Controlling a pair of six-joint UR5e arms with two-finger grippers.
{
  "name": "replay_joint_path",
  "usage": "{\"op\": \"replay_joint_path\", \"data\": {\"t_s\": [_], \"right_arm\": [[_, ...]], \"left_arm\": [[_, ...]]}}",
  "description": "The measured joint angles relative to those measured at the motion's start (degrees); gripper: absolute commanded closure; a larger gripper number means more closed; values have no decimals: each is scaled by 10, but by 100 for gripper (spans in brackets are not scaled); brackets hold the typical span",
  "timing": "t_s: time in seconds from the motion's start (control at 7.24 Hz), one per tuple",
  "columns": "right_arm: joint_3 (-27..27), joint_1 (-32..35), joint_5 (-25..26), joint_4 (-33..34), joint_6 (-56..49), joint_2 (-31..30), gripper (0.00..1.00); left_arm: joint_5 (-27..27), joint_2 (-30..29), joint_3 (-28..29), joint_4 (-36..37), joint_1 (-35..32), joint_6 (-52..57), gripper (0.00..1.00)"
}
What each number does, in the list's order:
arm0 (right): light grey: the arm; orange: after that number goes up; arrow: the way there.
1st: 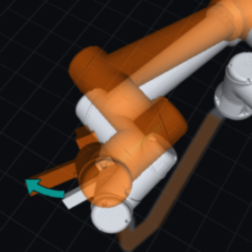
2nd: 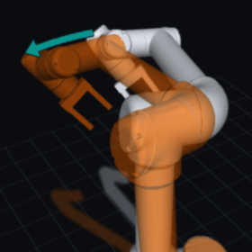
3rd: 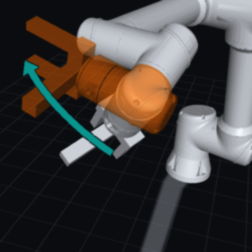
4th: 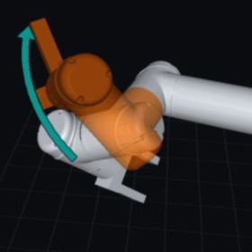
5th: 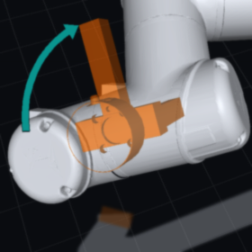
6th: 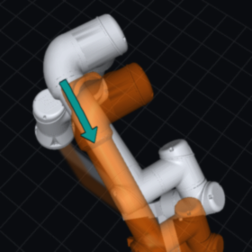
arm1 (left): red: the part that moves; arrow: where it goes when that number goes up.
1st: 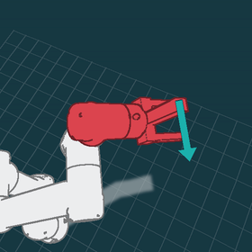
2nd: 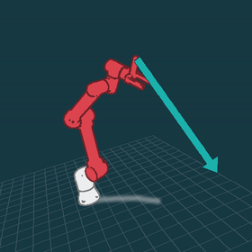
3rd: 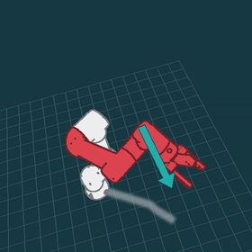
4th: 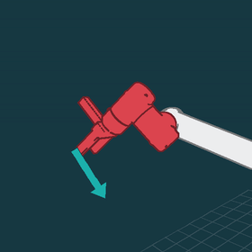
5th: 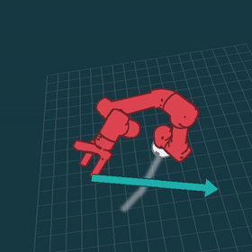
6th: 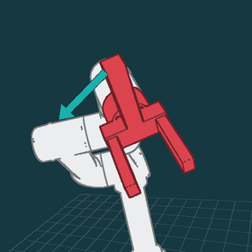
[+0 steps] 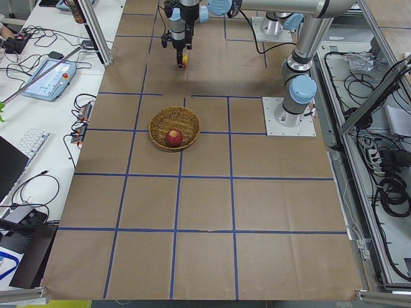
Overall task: Transfer apple from basket to plate
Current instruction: 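Close the right gripper on the yellow-red apple and lift it, then carry the apple with the right gripper over the white plate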
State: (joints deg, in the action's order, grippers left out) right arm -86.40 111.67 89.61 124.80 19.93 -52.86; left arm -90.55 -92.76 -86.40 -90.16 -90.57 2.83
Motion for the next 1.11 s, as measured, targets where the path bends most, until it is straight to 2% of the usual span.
{"op": "replay_joint_path", "data": {"t_s": [0.14, 0.28, 0.69, 1.11], "right_arm": [[0, 0, 1, -1, 0, 0, 53], [1, 0, 2, -1, -1, -1, 58], [12, -8, 2, -26, -3, -27, 57], [5, -77, 1, -122, -61, -113, 57]], "left_arm": [[-1, -2, 0, 2, 0, -2, 1], [-2, -2, 0, 2, 0, -4, 1], [-5, 0, 0, -4, 0, -3, 1], [-6, 0, 0, -5, 0, -3, 1]]}}
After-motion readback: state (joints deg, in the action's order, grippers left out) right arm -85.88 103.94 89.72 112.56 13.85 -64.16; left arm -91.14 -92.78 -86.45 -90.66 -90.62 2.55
